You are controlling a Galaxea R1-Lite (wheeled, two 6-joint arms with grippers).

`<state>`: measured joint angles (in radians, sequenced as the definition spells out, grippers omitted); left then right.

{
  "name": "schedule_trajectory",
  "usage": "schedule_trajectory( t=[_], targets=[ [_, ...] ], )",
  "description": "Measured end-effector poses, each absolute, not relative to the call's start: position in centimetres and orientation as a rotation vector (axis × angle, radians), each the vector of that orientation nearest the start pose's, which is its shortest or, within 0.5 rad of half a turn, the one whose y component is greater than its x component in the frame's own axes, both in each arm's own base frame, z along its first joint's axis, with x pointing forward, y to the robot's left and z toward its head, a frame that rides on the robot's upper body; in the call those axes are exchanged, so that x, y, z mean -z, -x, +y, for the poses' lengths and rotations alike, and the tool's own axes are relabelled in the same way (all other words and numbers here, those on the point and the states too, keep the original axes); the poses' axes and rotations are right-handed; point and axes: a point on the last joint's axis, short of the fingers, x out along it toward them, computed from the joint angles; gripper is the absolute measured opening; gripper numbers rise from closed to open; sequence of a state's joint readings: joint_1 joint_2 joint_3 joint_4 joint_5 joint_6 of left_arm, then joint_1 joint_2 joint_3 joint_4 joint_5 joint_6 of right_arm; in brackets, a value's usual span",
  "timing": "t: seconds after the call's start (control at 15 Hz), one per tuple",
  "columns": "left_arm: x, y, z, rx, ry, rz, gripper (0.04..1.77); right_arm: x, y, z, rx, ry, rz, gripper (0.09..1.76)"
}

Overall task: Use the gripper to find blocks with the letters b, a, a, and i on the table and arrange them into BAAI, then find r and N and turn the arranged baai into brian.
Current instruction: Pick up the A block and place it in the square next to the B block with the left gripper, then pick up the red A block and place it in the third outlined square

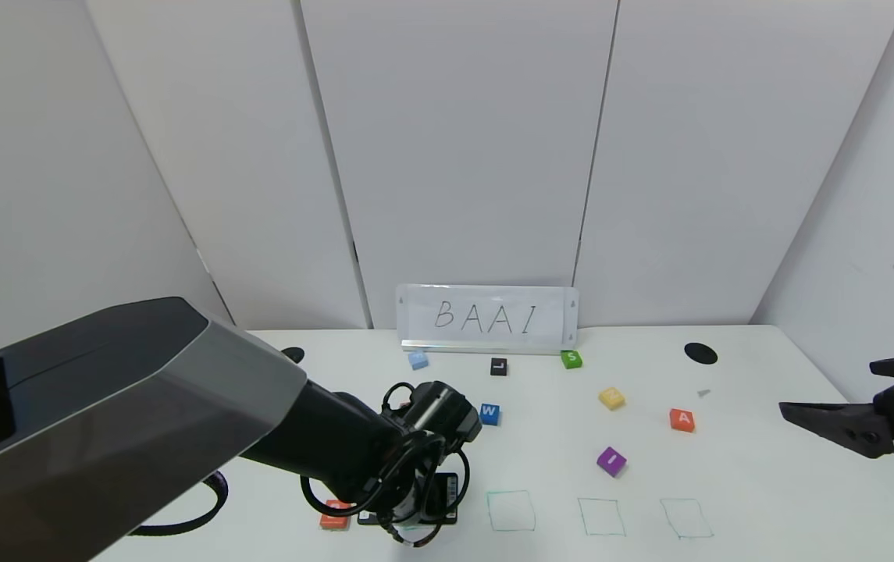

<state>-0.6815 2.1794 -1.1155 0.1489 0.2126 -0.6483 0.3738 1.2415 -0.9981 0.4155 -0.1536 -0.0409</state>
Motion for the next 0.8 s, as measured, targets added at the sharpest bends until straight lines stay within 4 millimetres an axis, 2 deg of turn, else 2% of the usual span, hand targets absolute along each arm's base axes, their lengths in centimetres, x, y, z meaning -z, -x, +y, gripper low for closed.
schedule_trajectory(
  t=[0.27,0.47,0.8],
  targets=[
    [-5.0,-28.1,-22.1,0.050,0.064,1.120,1.27,-25.2,-16.1,6.0,-0.225,0.212,0.635,1.71],
    [-8.2,-27.6,-21.7,0.092,0.091,1.054,1.41,-25.1,-16.3,6.0,-0.225,0.214,0.642,1.71],
    [-13.7,-26.9,-18.8,0.198,0.092,0.941,1.55,-24.5,-17.2,6.1,-0.191,0.218,0.668,1.71]
  ],
)
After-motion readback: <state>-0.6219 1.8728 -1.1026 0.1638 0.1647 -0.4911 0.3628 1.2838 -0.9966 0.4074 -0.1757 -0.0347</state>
